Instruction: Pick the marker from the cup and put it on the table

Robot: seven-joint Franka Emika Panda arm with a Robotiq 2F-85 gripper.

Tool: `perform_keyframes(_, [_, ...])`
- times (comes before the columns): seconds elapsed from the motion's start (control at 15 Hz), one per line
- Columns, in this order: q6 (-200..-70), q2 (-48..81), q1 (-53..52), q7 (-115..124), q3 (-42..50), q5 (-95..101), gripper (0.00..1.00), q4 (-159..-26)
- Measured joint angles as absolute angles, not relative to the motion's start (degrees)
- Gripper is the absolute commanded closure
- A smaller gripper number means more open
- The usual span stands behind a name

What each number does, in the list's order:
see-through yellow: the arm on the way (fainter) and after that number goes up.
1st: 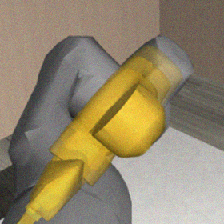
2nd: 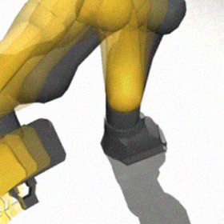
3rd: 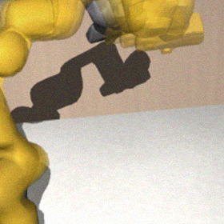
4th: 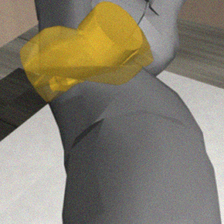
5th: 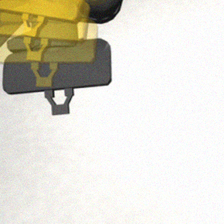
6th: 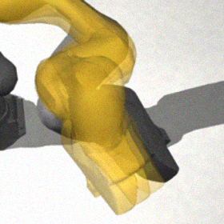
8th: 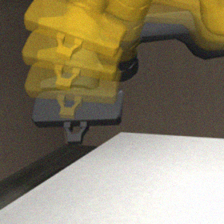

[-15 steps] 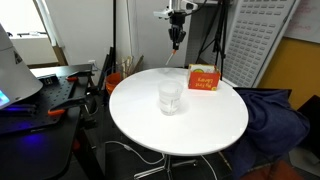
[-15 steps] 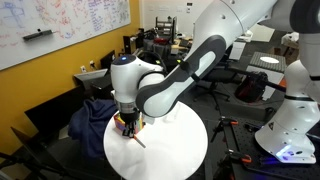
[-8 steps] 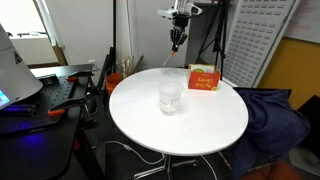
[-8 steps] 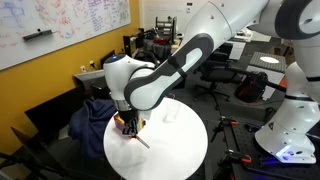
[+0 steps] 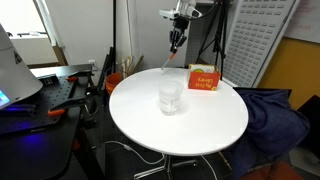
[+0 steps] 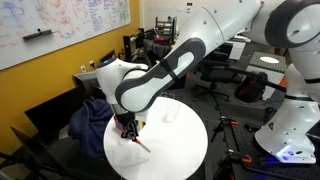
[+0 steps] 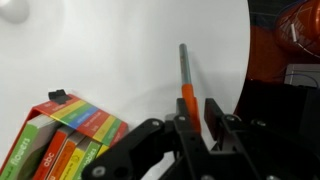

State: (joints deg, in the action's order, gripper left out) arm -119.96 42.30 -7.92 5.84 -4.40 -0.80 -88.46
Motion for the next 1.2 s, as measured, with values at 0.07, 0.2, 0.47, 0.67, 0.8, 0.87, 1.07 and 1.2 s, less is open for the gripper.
perform_keyframes(0.07, [-119.6, 42.7, -8.0, 5.8, -4.4, -0.8, 0.35, -88.0])
perform_keyframes(0.2, [-119.3, 43.2, -8.0, 5.8, -4.5, -0.8, 0.20, -87.3])
perform_keyframes(0.47, [-119.1, 43.7, -8.0, 5.9, -4.5, -0.8, 0.00, -86.4])
perform_keyframes(0.67, [-119.1, 43.9, -8.0, 5.9, -4.5, -0.8, 0.00, -86.1])
perform_keyframes(0.8, [-119.1, 43.9, -8.0, 5.9, -4.5, -0.8, 0.00, -86.0])
perform_keyframes(0.87, [-119.1, 43.9, -8.0, 5.9, -4.5, -0.8, 0.00, -86.0])
perform_keyframes(1.07, [-119.1, 43.9, -8.0, 6.0, -4.5, -0.8, 0.00, -86.0])
perform_keyframes(1.2, [-119.1, 43.9, -8.0, 6.0, -4.5, -0.8, 0.00, -86.0])
